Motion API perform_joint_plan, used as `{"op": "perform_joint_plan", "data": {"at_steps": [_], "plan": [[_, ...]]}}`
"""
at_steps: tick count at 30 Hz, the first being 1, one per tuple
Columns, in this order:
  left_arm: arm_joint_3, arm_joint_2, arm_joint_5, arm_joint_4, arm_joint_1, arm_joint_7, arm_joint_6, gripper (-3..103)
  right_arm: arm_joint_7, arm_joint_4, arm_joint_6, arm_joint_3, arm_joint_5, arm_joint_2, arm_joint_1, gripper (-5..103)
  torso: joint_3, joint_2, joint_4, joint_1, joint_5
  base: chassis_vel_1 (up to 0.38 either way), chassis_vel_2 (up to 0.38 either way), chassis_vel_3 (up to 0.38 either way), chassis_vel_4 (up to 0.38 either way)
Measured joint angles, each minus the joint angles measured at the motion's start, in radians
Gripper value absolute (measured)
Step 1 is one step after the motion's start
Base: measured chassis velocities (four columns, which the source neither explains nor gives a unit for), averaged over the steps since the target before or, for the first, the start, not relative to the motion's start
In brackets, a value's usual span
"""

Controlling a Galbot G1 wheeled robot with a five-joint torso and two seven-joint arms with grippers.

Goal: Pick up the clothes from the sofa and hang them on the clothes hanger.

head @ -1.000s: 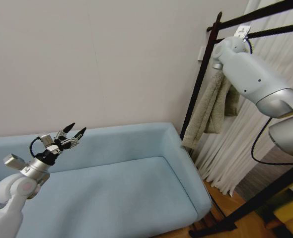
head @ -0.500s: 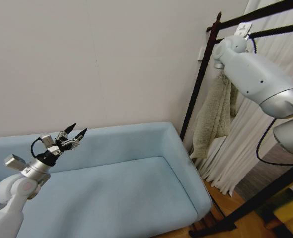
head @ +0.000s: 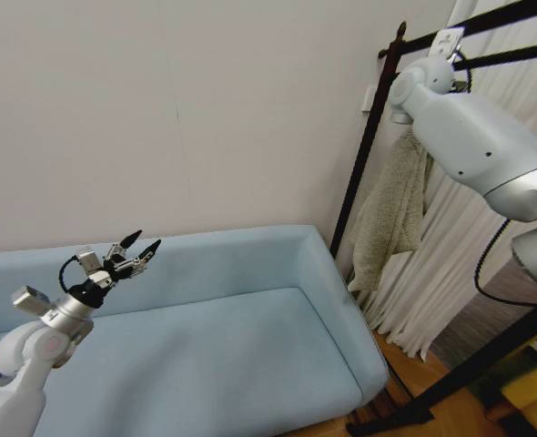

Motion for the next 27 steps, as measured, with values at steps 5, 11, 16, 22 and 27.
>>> {"op": "perform_joint_plan", "data": {"at_steps": [5, 11, 16, 22, 27], "plan": [[0.004, -0.014, 0.002, -0.005, -0.003, -0.083, -0.006, 100, 0.017, 0.166, -0.005, 0.015, -0.026, -0.069, -0.051, 100, 0.000, 0.000, 0.0000, 0.000, 0.0001, 0.000, 0.000, 0.000, 0.000], [0.008, -0.069, -0.016, -0.027, 0.000, -0.218, -0.013, 100, -0.052, 0.402, -0.032, 0.042, -0.114, -0.175, -0.141, 100, 0.000, 0.000, -0.0002, 0.000, 0.0001, 0.000, 0.000, 0.000, 0.000], [0.000, -0.108, -0.008, -0.048, 0.022, -0.275, -0.013, 100, -0.222, 0.535, 0.016, 0.037, -0.225, -0.241, -0.199, 100, 0.000, 0.000, 0.0000, 0.000, 0.0001, 0.000, 0.000, 0.000, 0.000], [-0.001, -0.131, 0.126, -0.107, 0.091, -0.527, -0.018, 100, -0.380, 0.746, 0.065, 0.133, -0.070, -0.320, -0.365, 100, 0.000, 0.000, 0.0003, 0.000, -0.0001, 0.000, 0.000, 0.000, 0.000], [-0.001, -0.181, 0.239, -0.181, 0.191, -0.655, -0.022, 100, -0.618, 0.908, 0.105, 0.403, -0.082, -0.420, -0.769, 100, 0.000, 0.000, -0.0003, 0.000, 0.0002, 0.000, 0.000, 0.000, 0.000]]}}
